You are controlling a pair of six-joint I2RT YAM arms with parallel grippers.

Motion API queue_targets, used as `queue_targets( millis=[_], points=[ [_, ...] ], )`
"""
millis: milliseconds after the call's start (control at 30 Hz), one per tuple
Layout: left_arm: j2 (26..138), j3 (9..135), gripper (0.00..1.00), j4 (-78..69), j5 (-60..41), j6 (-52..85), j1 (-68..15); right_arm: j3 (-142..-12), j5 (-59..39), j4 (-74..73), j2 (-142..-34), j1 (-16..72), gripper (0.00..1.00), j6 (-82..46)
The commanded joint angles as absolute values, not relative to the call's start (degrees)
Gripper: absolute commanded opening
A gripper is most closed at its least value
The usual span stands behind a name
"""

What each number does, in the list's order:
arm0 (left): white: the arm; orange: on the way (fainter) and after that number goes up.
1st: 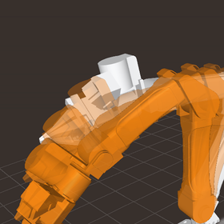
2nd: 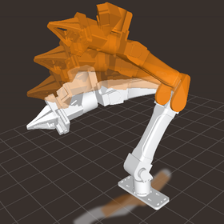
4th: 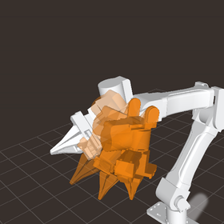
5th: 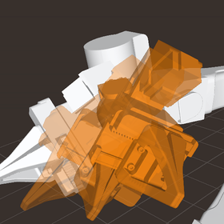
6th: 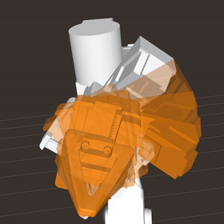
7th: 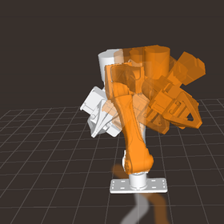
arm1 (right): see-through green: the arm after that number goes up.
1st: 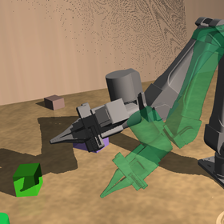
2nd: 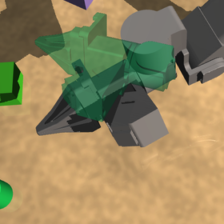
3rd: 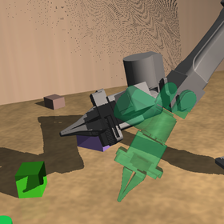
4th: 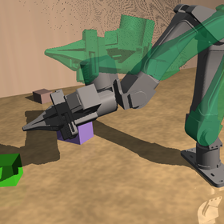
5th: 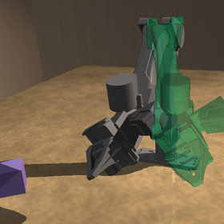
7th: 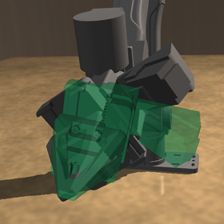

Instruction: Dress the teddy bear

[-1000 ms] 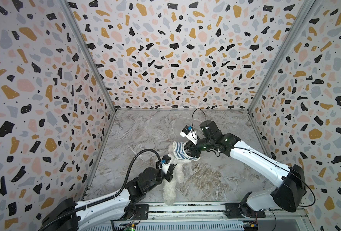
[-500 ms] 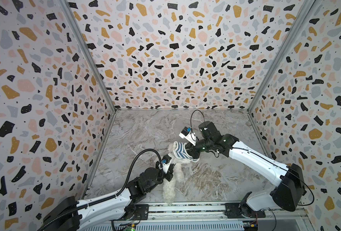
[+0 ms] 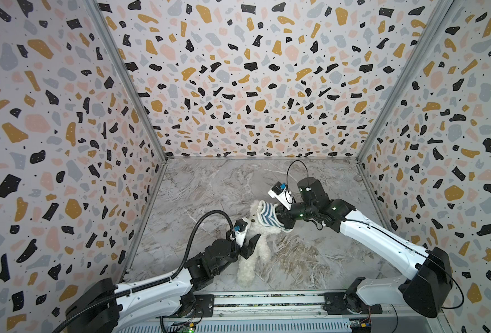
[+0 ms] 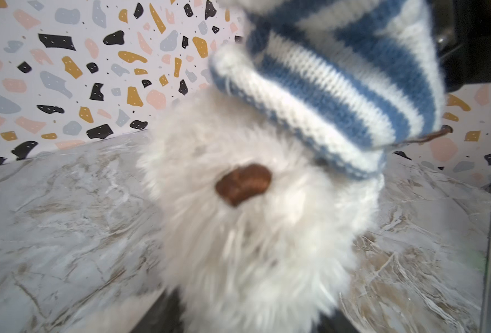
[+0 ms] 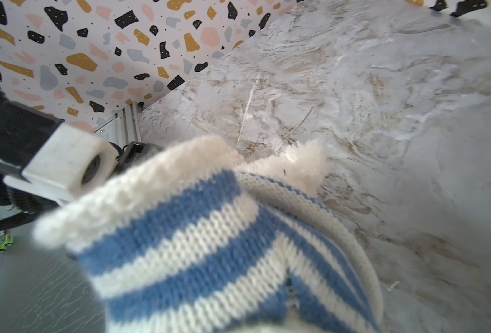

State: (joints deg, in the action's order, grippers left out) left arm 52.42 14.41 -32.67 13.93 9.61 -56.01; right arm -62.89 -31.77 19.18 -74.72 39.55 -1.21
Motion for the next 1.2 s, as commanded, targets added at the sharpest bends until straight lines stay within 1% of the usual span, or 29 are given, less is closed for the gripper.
queue_targets(
  millis=[0,67,100,233,333,433,500,567,633,833,1033,1167],
  points=[
    [51.42,16.49,0.76,-33.95,12.66,13.12,-56.0,-62.71,-27.57,15.48,-70.95,38.68,0.0,-1.51],
    [50.72,17.27,0.83,-31.79,11.79,14.54,-56.01,-62.45,-23.48,14.98,-70.31,38.75,0.0,-1.15],
    [49.97,17.69,0.85,-30.48,11.37,15.49,-55.96,-62.36,-21.68,14.72,-70.0,38.73,0.0,-0.78],
    [46.68,21.17,0.85,-23.77,11.38,20.55,-55.23,-61.51,-18.15,11.23,-67.92,38.7,0.0,0.29],
    [44.57,24.81,0.76,-20.06,7.78,24.89,-54.06,-60.2,-17.9,8.33,-65.84,39.33,0.0,1.98],
    [43.45,27.72,0.65,-17.39,5.67,29.37,-52.43,-58.72,-15.13,7.51,-64.54,42.28,0.0,5.3],
    [43.17,29.09,0.55,-15.79,4.38,32.25,-50.44,-56.71,-12.87,6.21,-63.54,44.81,0.0,7.44],
    [43.23,29.36,0.46,-16.34,1.58,34.8,-48.38,-54.64,-11.4,4.64,-62.8,46.34,0.0,8.57],
    [43.83,29.37,0.41,-17.61,-1.15,36.73,-46.97,-52.95,-11.31,3.09,-61.96,46.99,0.0,9.13],
    [45.74,27.74,0.34,-23.77,-7.11,41.03,-46.27,-49.53,-11.85,-0.34,-59.77,47.99,0.0,10.1],
    [47.45,27.48,0.33,-26.72,-12.99,42.02,-46.28,-47.52,-14.52,-2.16,-59.43,48.64,0.0,11.49],
    [48.7,28.26,0.31,-26.87,-13.55,41.78,-46.29,-46.13,-16.35,-3.52,-58.65,48.87,0.0,12.38]
  ],
)
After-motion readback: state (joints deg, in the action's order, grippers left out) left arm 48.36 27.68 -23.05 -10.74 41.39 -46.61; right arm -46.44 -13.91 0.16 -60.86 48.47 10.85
